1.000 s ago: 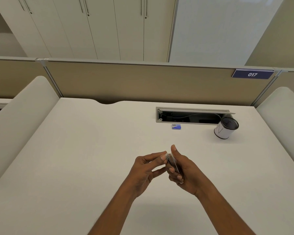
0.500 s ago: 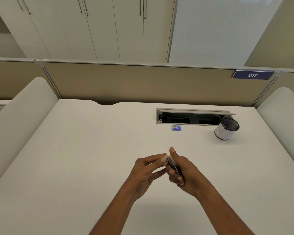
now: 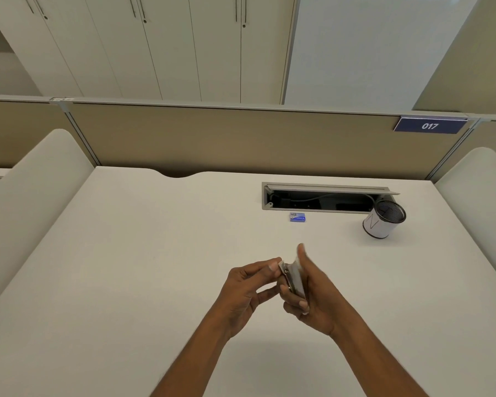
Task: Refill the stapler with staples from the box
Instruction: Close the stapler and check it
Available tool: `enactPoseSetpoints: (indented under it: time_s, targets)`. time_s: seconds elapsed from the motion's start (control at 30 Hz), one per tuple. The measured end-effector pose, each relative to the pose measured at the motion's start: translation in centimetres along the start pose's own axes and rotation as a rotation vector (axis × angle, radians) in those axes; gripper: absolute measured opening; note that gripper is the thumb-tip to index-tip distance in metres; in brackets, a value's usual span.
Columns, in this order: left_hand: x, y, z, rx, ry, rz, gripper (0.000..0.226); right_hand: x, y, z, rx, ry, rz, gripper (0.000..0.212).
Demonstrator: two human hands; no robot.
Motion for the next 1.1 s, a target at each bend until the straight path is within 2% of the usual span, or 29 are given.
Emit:
enactPoseSetpoints:
  time_s: [0.1,0.27,0.7,0.9,1.1]
  targets:
    - [0.2,-0.6,0.0,0.008,-0.023,0.01,0.043,-0.3,-0.2,-0.2,-0.11,-0.154,0.0,0.083]
    - [0.0,-1.6,-0.2,0.014,-0.031,0.009,0.045,-1.2,-0.2,-0.8,-0.104,-0.125,-0.008,0.09]
    - [-1.0,-3.8,-0.2,0.015,-0.07,-0.033,0.04,-2.0,-2.1,-3.2,0.05,0.003,-0.003,0.068]
    - [-1.1,-4.6,-0.3,0.0,-0.062,-0.019,0.029,-2.8,-2.6,-3.9,0.134,0.06,-0.012,0.064]
    - [-0.9,-5.4,-0.1,-0.004,-0.062,-0.017,0.032,-3.6,-3.0,-4.0,0.15,0.088,-0.022,0.063]
Point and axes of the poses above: each hand's wrist, its own y-axis away from the middle knuckle, its own z-axis out of the palm, x = y × z, the point moved 5 cm from there along -y, towards the middle knuckle, and after that the axes turned 13 degrees about z, right-handed, at the moved point
